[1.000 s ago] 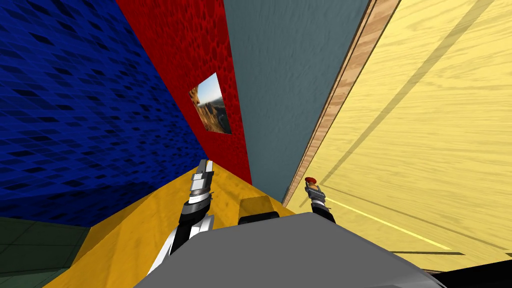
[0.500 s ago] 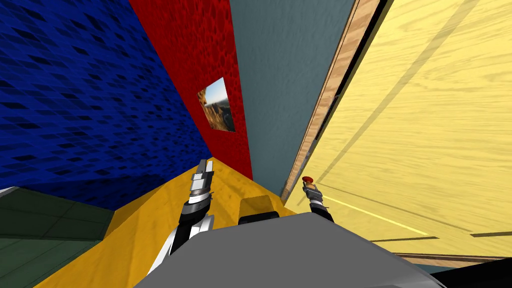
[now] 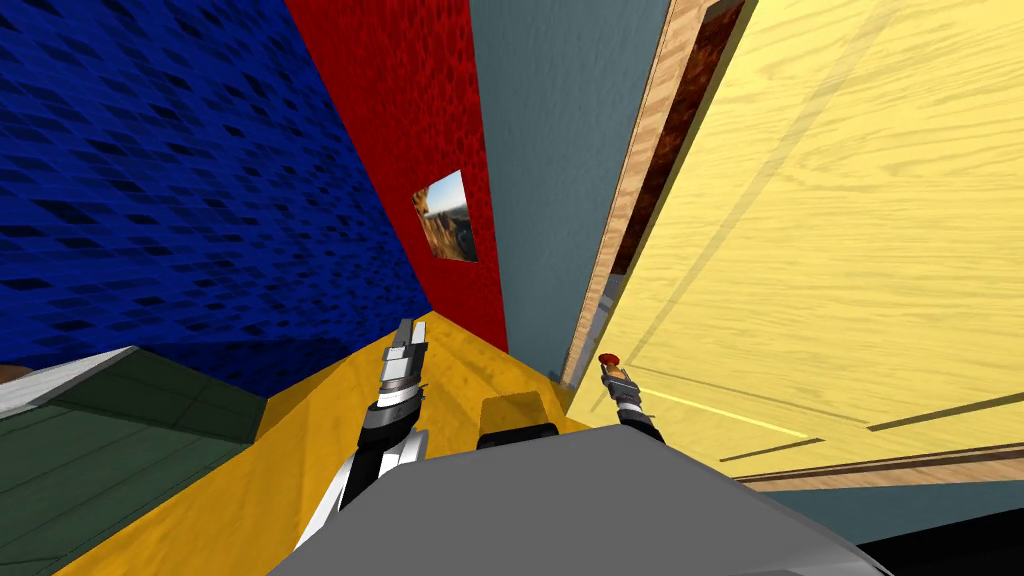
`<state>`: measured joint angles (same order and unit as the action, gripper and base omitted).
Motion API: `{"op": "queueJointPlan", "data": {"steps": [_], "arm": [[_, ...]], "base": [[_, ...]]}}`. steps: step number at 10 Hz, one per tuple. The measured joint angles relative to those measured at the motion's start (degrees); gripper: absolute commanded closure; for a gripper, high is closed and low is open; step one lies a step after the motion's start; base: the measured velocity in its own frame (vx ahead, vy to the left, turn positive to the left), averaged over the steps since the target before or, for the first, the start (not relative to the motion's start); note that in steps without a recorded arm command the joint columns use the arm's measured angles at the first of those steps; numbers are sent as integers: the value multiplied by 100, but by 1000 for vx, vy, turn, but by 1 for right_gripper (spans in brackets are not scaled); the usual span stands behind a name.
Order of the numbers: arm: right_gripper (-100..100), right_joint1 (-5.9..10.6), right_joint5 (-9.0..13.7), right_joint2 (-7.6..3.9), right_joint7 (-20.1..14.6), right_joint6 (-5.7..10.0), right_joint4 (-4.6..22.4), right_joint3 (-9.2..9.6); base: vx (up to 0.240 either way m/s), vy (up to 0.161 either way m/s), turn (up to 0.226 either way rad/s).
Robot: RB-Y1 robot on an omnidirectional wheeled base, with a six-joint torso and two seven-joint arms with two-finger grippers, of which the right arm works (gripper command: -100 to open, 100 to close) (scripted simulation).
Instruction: Pull the door open
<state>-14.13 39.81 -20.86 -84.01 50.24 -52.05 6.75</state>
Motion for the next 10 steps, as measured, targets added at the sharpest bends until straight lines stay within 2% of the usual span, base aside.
{"op": "queueJointPlan", "data": {"steps": [2,3,7,8,10], "arm": [[100,-69,-75,-73,-75,19,-118,131],[100,-55,-137,-113,-144,75,-87,231],[100,-272,-343,-253,-300,154,-346,578],[100,-306,-384,-288,-336,157,-395,650],[100,-345,-412,-318,-384,177,-378,712]], "base": [[-266,-30,92],[-243,-36,75],[-260,-14,63],[-107,1,16],[-222,-32,134]]}}
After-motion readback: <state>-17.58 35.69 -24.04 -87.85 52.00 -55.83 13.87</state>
